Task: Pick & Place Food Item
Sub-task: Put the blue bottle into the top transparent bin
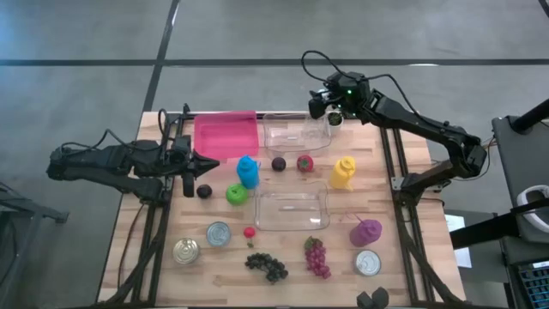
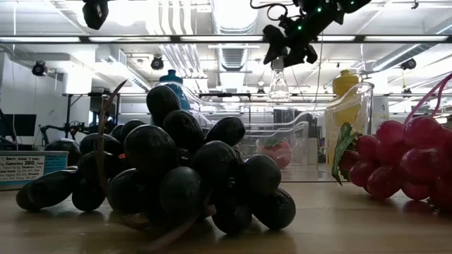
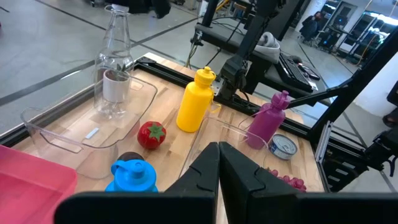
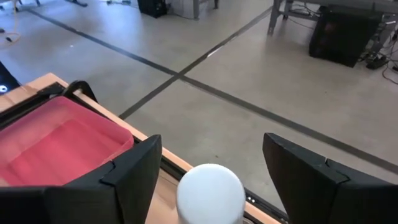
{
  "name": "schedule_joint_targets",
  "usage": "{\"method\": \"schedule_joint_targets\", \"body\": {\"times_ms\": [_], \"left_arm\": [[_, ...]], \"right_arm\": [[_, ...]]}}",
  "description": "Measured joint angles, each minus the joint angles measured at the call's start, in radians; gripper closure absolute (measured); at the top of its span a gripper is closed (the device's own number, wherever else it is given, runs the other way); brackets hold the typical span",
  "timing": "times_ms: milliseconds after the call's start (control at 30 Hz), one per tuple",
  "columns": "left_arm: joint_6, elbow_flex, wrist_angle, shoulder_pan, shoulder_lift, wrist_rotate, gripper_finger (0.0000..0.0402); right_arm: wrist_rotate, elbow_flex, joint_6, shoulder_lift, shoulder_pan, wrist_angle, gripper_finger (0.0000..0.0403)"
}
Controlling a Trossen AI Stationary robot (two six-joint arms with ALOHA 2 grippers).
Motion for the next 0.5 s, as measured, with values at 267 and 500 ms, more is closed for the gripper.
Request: {"method": "schedule_joint_targets", "body": {"times_ms": [267, 500], "left_arm": [[0.000, 0.000, 0.000, 0.000, 0.000, 0.000, 0.0387], [0.000, 0.000, 0.000, 0.000, 0.000, 0.000, 0.0387]], "right_arm": [[-0.013, 0.000, 0.012, -0.065, 0.000, 0.000, 0.0122], [-0.118, 0.000, 0.004, -0.140, 0.000, 0.001, 0.0133]]}}
